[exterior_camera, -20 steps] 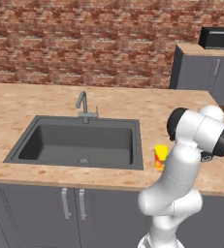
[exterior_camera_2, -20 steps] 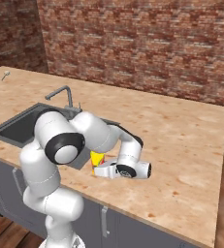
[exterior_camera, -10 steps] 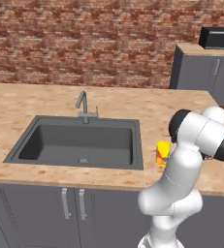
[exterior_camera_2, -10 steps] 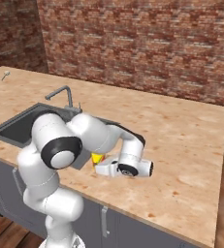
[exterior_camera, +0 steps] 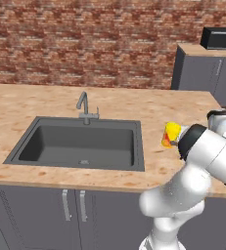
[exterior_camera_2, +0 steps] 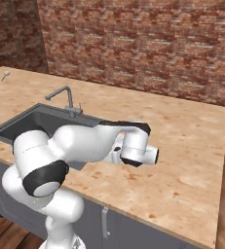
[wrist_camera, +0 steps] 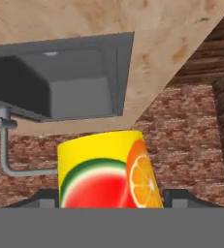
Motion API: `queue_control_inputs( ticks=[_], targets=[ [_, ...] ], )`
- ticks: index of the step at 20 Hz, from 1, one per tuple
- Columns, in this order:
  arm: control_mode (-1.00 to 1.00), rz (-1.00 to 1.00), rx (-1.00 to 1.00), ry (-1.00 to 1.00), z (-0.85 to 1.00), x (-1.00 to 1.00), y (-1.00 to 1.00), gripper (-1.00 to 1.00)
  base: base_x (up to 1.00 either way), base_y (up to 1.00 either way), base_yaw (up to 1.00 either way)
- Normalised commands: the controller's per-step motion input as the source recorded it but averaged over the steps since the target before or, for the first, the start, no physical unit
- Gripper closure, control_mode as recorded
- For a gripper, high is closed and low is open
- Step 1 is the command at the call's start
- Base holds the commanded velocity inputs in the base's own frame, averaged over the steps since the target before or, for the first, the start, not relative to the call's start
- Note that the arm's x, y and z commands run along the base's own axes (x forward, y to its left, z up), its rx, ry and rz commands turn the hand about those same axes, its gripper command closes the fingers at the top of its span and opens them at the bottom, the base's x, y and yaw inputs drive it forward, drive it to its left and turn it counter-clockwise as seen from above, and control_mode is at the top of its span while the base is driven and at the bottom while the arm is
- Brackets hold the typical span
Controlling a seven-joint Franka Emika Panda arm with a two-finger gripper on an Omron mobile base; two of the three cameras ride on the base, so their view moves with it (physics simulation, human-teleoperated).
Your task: Move the cup from next to the sink to the open cabinet. Then, move the bowl with the peach to the fridge to clear the area for faucet cleaning.
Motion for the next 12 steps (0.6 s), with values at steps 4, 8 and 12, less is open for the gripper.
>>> queue_control_inputs(
  ticks=[4,8,12],
  targets=[
    [-1.00,-0.06,-0.03,-0.28,1.00,-0.20,0.14,1.00,0.00,0.00,0.00],
    [-1.00,-0.09,-0.07,-0.32,1.00,-0.29,0.24,1.00,0.00,0.00,0.00],
    [-1.00,-0.10,-0.12,-0.35,0.99,-0.42,0.28,1.00,0.00,0.00,0.00]
  ],
)
